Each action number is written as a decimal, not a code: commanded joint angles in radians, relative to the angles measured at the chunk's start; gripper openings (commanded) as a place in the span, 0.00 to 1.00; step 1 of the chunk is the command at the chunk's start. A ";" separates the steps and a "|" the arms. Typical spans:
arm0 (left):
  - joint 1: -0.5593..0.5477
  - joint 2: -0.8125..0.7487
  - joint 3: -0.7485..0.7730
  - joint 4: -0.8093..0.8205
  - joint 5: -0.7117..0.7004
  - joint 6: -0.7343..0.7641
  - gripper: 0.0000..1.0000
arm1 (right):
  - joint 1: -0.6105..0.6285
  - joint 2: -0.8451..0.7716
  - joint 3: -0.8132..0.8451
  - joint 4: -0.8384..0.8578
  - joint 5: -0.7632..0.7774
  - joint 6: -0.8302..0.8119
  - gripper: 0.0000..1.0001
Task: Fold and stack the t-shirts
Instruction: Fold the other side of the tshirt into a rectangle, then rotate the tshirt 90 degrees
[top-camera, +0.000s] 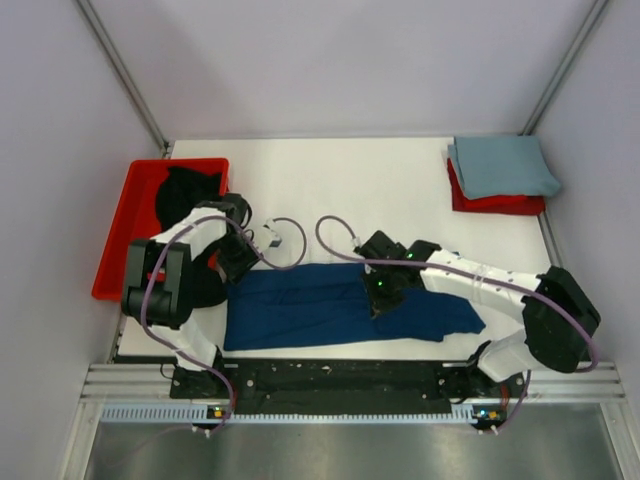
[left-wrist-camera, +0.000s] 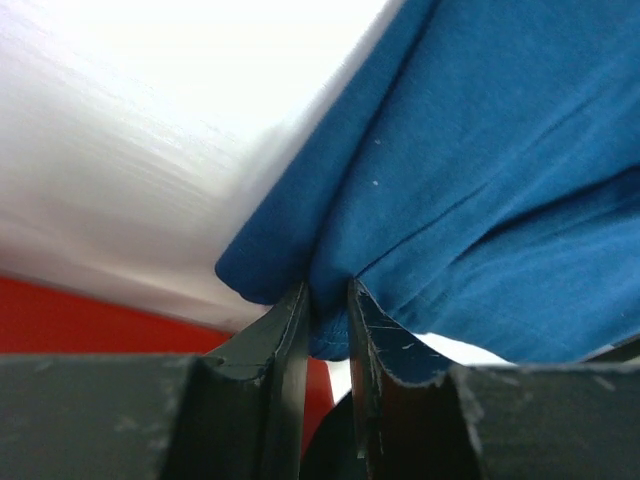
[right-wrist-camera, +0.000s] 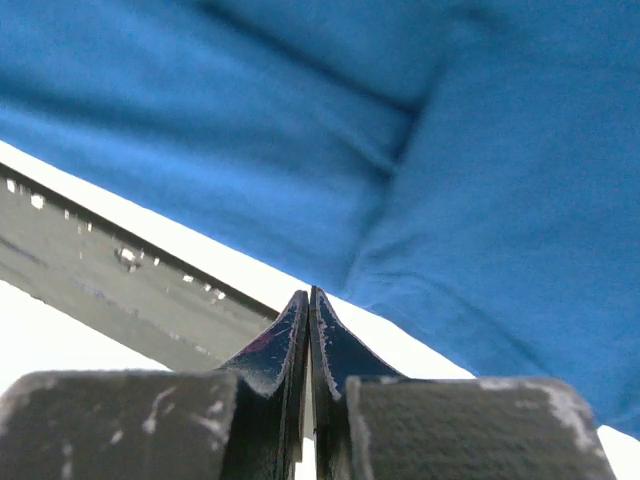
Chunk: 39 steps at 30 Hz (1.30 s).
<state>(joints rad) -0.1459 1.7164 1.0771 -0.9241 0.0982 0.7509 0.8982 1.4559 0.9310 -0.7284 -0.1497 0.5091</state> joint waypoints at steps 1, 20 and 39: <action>0.000 -0.107 0.044 -0.091 0.081 0.031 0.27 | -0.166 -0.072 0.039 -0.061 0.120 -0.001 0.00; 0.000 -0.021 0.009 0.044 0.001 -0.013 0.27 | -0.801 0.097 -0.023 0.290 0.338 -0.024 0.29; -0.003 -0.204 0.000 -0.165 0.181 0.038 0.18 | -0.783 0.282 0.369 0.188 0.423 -0.193 0.26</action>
<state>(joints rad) -0.1459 1.5658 0.9882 -1.0084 0.1539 0.7677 0.0917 1.8938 1.3060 -0.5194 0.1936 0.3843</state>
